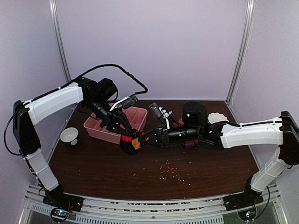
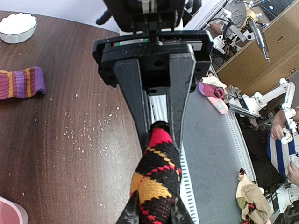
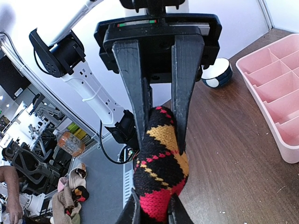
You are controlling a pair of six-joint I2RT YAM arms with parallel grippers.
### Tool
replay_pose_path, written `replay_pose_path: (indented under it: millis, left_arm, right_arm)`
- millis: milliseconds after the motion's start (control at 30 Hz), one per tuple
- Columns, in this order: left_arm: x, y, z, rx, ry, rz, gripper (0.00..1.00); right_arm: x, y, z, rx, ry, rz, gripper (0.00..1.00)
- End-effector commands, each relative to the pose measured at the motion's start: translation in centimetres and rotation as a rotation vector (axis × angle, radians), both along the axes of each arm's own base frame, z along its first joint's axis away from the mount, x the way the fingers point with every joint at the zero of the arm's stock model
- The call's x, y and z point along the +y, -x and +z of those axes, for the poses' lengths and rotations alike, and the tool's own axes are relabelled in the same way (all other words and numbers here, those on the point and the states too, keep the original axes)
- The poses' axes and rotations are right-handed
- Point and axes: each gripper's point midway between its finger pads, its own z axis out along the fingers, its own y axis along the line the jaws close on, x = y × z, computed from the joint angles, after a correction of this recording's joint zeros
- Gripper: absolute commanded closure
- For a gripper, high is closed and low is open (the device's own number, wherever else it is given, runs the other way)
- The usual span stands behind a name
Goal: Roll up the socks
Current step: Roll the sock.
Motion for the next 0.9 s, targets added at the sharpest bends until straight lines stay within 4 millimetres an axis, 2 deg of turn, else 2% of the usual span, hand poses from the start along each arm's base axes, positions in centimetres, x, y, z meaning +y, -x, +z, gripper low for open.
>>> replay_pose_path:
  millis: [0, 100, 167, 200, 233, 267, 400, 467, 533, 667, 700, 733, 767, 867]
  left_arm:
    - [-0.4, -0.2, -0.4, 0.008, -0.016, -0.009, 1.0]
    - [-0.4, -0.4, -0.3, 0.009, -0.027, 0.003, 1.0]
    - [-0.2, -0.3, 0.2, 0.023, -0.02, 0.005, 1.0]
    - [-0.2, -0.2, 0.4, 0.03, -0.014, 0.008, 1.0]
    - [0.0, -0.2, 0.5, 0.038, -0.01, 0.013, 1.0]
    - [0.0, 0.0, 0.8, 0.044, -0.002, 0.017, 1.0]
    - [0.4, 0.6, 1.6, 0.066, 0.034, 0.016, 1.0]
    - [0.6, 0.8, 1.8, 0.074, 0.044, 0.017, 1.0]
    - [0.6, 1.0, 2.1, 0.091, 0.059, 0.014, 1.0]
    - [0.6, 1.2, 2.1, 0.127, 0.074, 0.018, 1.0]
    - [0.6, 1.2, 2.1, 0.132, 0.074, 0.019, 1.0]
    - [0.6, 1.3, 2.0, 0.141, 0.077, 0.02, 1.0]
    - [0.6, 1.4, 1.9, 0.147, 0.08, 0.022, 1.0]
    - [0.7, 1.2, 1.8, 0.175, 0.084, 0.04, 1.0]
  right_arm:
    - [0.5, -0.8, 4.0, -0.085, -0.109, -0.03, 0.8]
    - [0.2, -1.1, 4.1, -0.113, -0.09, -0.047, 0.51]
    - [-0.8, -1.6, 3.6, -0.168, -0.022, -0.095, 0.42]
    - [-1.4, -2.0, 3.3, -0.211, 0.022, -0.131, 0.29]
    - [-2.3, -2.5, 2.9, -0.272, 0.08, -0.173, 0.03]
    - [-3.4, -3.2, 2.7, -0.33, 0.139, -0.231, 0.0]
    - [-8.0, -4.7, 3.6, -0.554, 0.302, -0.404, 0.01]
    - [-9.6, -4.2, 4.6, -0.655, 0.336, -0.405, 0.01]
    - [-11.5, -4.9, 5.7, -0.695, 0.33, -0.513, 0.01]
    - [-16.3, -7.2, 4.7, -0.703, 0.371, -0.784, 0.01]
    - [-17.0, -7.5, 4.9, -0.753, 0.389, -0.815, 0.0]
    - [-16.4, -6.7, 4.8, -0.839, 0.414, -0.741, 0.01]
    - [-15.8, -5.7, 4.3, -0.952, 0.464, -0.673, 0.01]
    - [-15.3, -3.9, 3.0, -1.337, 0.693, -0.637, 0.0]
